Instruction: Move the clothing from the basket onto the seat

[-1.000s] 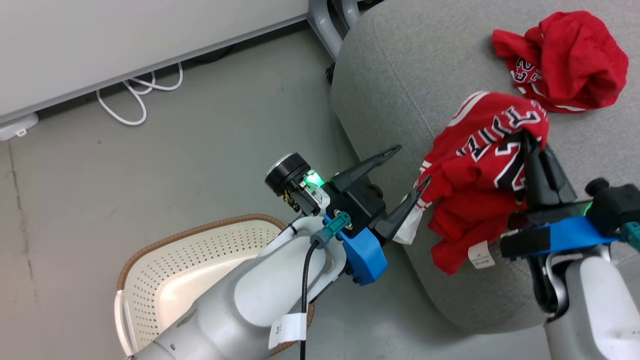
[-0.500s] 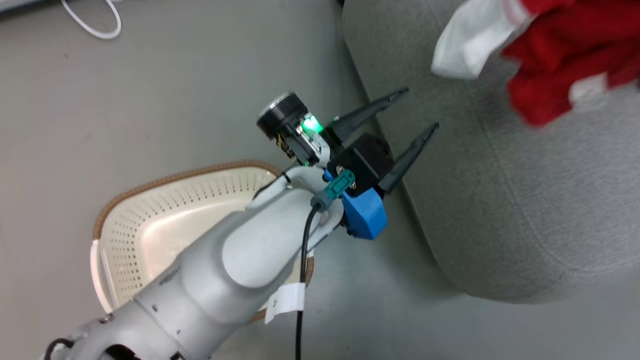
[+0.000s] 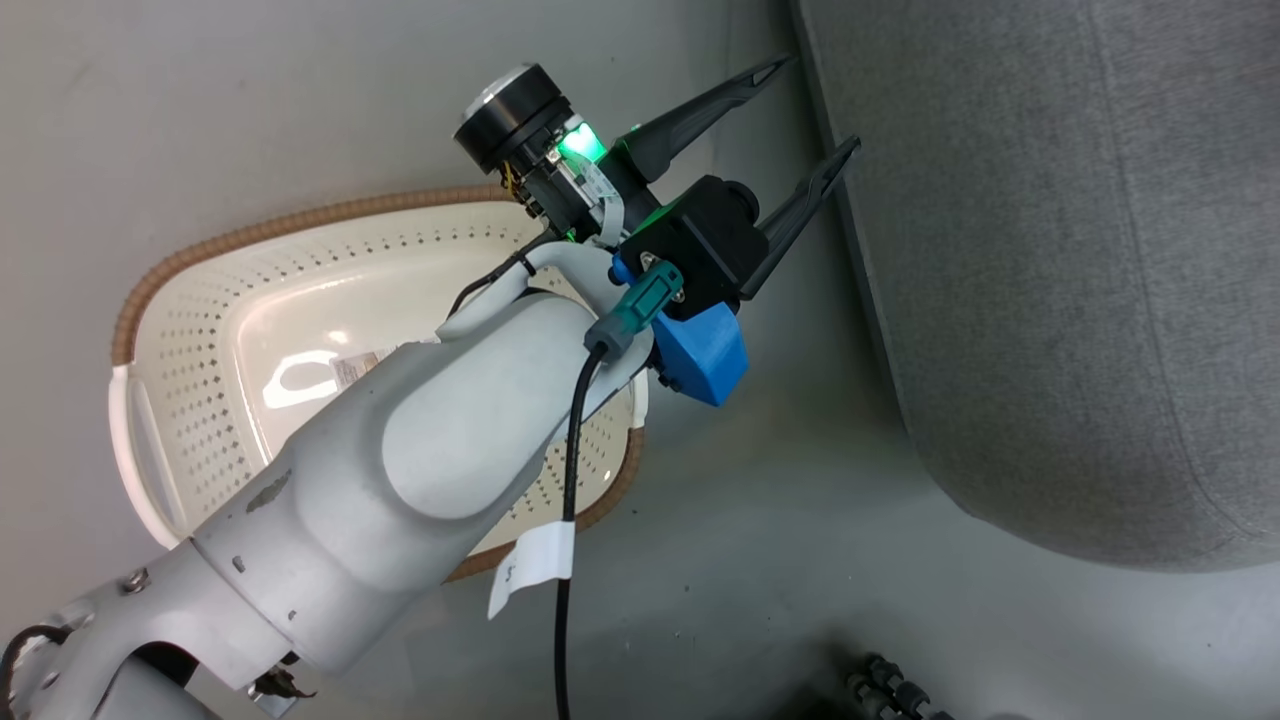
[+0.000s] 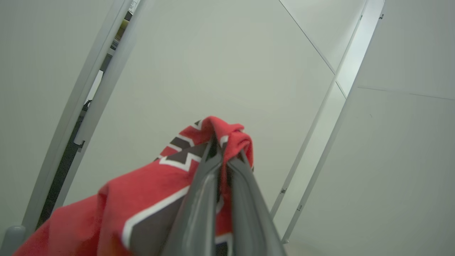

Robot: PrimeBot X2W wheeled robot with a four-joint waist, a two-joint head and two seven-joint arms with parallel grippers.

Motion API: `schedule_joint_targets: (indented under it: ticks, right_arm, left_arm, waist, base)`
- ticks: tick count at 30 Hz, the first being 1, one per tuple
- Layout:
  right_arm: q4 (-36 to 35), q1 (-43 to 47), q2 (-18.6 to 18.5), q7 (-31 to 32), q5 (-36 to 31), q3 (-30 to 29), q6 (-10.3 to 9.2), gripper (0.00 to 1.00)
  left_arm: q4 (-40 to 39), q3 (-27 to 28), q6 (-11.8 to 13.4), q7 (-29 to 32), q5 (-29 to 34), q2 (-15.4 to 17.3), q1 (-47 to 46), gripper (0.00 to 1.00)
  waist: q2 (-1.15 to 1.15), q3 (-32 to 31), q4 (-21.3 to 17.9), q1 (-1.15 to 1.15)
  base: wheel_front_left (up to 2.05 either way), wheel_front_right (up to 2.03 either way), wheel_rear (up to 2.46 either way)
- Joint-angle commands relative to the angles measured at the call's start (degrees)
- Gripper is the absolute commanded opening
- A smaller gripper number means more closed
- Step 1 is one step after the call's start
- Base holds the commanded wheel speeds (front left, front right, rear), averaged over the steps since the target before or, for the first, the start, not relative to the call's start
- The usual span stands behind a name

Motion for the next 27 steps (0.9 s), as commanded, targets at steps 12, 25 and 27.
schedule_joint_targets:
  ticks: [12,25,27]
  right_arm:
    - [8.28,7.63,4.11,-0.19,-3.04,-4.79,-0.01,0.00]
    - [16.48,11.02,9.24,-0.18,-4.07,-5.60,-0.01,0.00]
    - [16.77,10.94,9.28,-0.19,-4.02,-5.78,0.00,0.37]
  left_arm:
    - [-3.87,-0.28,0.82,1.37,0.23,1.85,-1.57,1.00]
    - [-5.58,-1.06,1.23,1.79,-0.26,2.39,-2.06,1.00]
    - [-5.40,-1.10,1.28,1.55,-0.32,2.34,-2.02,1.00]
  waist:
    - [0.00,4.46,0.13,-0.01]
    - [0.00,5.04,1.05,-0.01]
    - [0.00,4.73,1.20,-0.01]
  base:
    - [0.00,0.00,0.00]
    - [0.00,0.00,0.00]
    - [0.00,0.00,0.00]
